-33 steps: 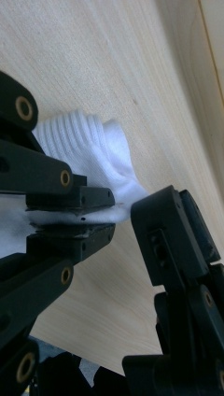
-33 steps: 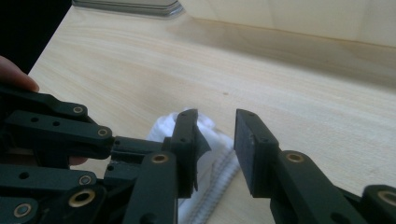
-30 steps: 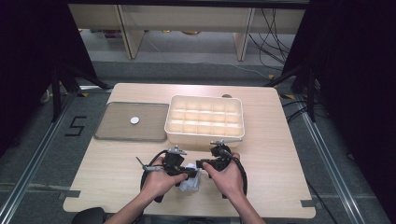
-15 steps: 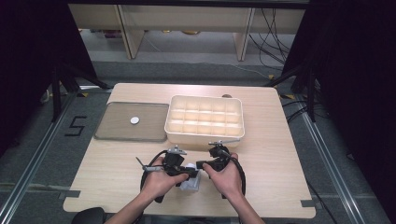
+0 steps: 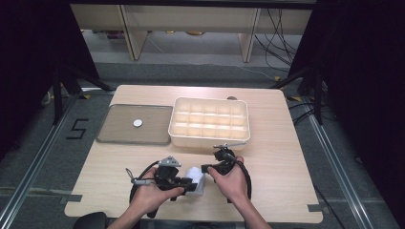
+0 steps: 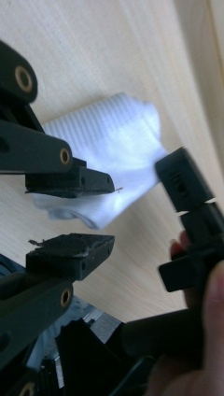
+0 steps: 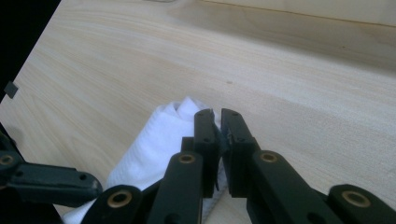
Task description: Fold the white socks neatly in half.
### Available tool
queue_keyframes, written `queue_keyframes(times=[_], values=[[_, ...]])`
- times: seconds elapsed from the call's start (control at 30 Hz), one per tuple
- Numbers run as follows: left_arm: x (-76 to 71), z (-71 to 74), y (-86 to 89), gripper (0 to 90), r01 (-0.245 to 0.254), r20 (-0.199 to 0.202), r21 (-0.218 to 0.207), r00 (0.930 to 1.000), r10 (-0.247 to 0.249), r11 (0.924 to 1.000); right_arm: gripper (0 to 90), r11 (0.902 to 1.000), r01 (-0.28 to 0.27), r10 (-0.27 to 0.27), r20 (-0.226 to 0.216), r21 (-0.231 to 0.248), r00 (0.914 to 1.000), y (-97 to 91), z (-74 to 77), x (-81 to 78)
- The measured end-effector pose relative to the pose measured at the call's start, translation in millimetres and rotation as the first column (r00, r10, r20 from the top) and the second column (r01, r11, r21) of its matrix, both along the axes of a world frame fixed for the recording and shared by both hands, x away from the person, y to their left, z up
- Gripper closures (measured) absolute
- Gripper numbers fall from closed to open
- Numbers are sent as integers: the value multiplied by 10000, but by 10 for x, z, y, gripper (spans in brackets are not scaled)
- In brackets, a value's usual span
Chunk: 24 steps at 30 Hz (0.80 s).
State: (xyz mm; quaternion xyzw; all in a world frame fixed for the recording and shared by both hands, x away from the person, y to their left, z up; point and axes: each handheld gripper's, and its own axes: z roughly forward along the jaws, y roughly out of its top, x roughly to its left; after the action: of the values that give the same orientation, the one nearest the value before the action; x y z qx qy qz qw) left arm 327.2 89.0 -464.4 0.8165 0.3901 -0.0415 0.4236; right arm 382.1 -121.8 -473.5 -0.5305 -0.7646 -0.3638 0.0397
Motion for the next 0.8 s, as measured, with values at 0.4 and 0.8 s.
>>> queue_keyframes(times=[0.4, 0.8], values=[[30, -145, -154, 828, 557, -182, 345, 9983, -551, 9979, 859, 9995, -27, 30, 72, -327, 10000, 4, -11, 6], [26, -227, -196, 837, 715, -193, 636, 9973, -704, 9954, 860, 9996, -54, 53, -40, -288, 10000, 29, -57, 3]])
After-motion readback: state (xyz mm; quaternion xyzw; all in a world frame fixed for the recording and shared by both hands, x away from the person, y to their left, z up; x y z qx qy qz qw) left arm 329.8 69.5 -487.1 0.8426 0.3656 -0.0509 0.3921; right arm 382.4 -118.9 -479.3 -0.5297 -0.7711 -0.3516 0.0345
